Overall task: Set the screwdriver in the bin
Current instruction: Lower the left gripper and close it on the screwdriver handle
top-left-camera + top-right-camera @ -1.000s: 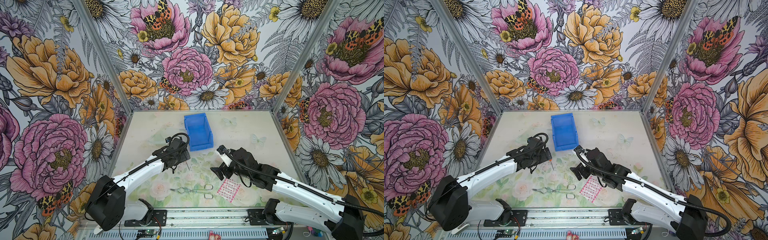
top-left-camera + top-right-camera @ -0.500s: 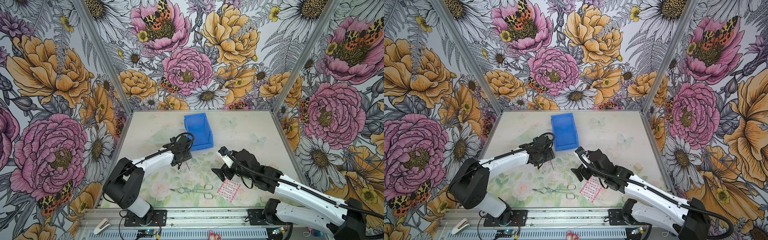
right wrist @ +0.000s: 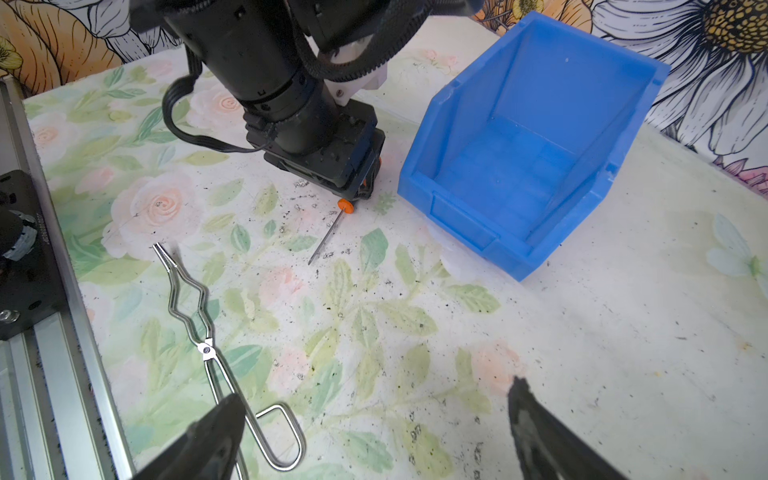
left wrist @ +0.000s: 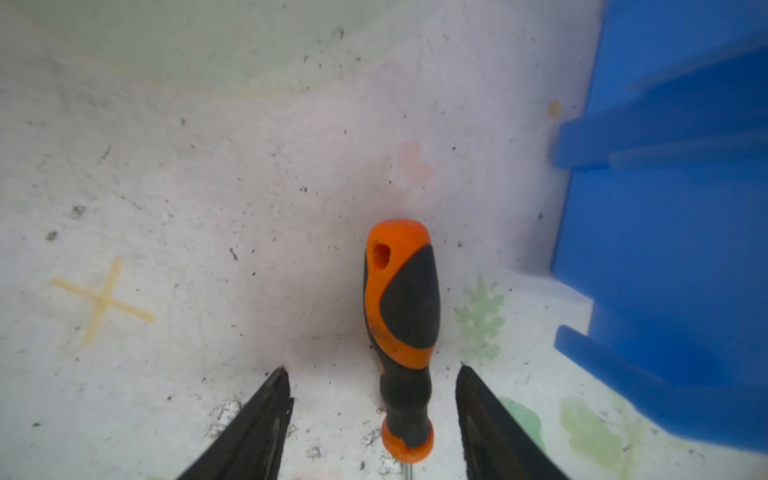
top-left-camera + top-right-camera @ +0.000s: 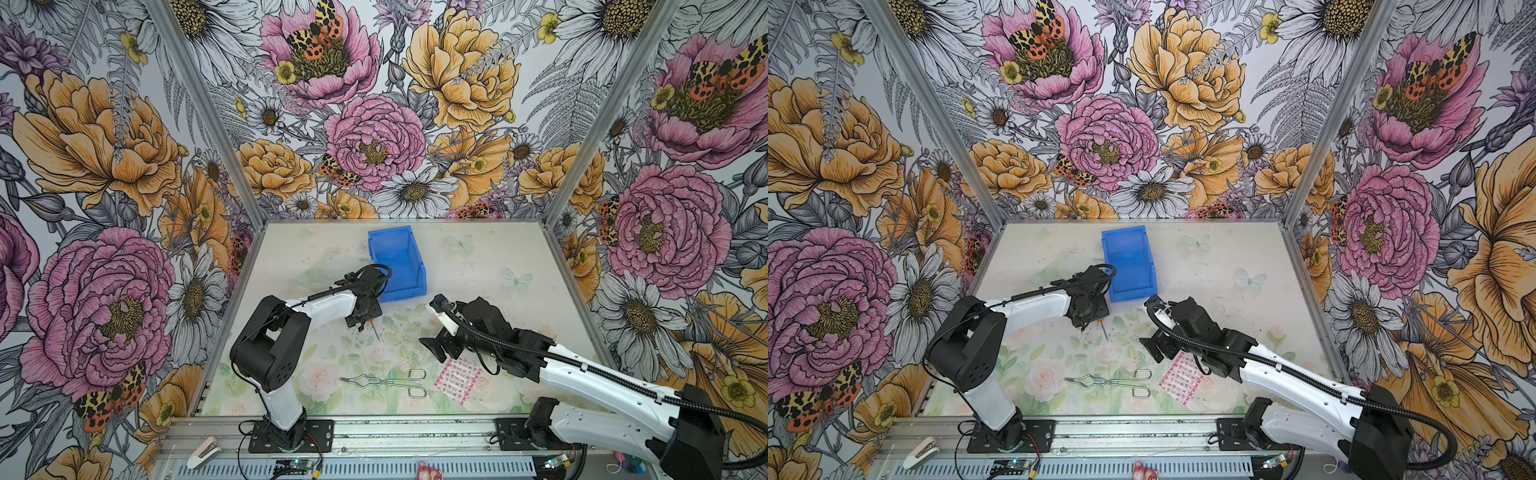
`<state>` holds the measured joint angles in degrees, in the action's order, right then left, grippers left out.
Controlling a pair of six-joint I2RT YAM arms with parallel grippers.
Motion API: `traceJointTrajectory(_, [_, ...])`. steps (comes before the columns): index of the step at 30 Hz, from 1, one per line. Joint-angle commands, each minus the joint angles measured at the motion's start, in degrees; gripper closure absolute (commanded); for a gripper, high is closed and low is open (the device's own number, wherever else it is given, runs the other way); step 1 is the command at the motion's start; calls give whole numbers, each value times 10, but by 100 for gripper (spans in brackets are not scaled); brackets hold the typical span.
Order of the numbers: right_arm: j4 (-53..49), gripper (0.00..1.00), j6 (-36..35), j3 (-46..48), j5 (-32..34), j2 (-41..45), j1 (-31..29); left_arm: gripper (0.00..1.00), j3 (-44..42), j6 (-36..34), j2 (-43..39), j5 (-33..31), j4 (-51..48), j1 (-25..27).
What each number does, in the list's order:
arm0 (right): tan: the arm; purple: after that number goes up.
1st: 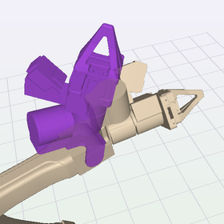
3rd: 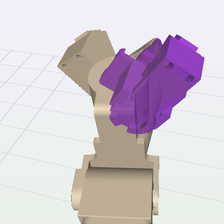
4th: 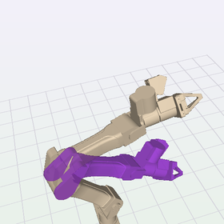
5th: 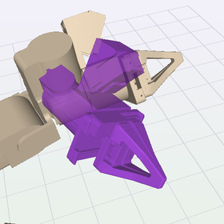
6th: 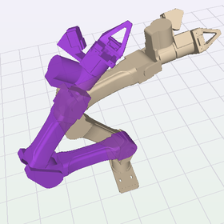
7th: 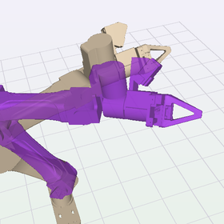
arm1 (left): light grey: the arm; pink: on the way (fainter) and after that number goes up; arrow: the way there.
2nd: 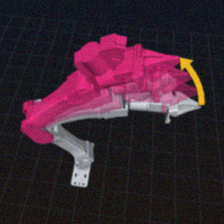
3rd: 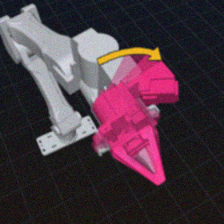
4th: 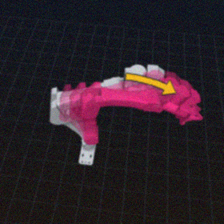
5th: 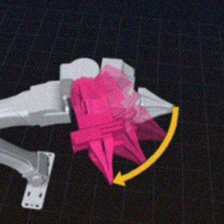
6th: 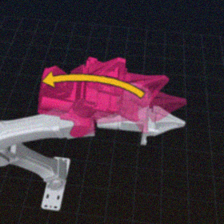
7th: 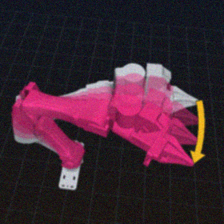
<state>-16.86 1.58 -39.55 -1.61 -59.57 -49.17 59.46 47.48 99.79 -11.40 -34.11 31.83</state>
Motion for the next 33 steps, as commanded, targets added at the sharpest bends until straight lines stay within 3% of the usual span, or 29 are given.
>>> traceJointTrajectory(1, [18, 0, -11, -24, -10, -7, 2, 40, 7, -5, 5, 8, 0, -5])
traceJointTrajectory(17, [19, 0, -10, -16, 11, 11, 13, 65, -9, 27, 24, 0, 0, -3])
traceJointTrajectory(24, [19, 1, -2, -6, 16, 29, 16, 91, -8, 20, 7, 0, -4, -2])
traceJointTrajectory(28, [19, 0, 4, 0, 23, 42, 20, 93, -7, 21, -26, -1, -18, 0])
traceJointTrajectory(33, [19, 1, 17, 7, 26, 54, 34, 97, 15, 6, -83, -53, -46, 14])
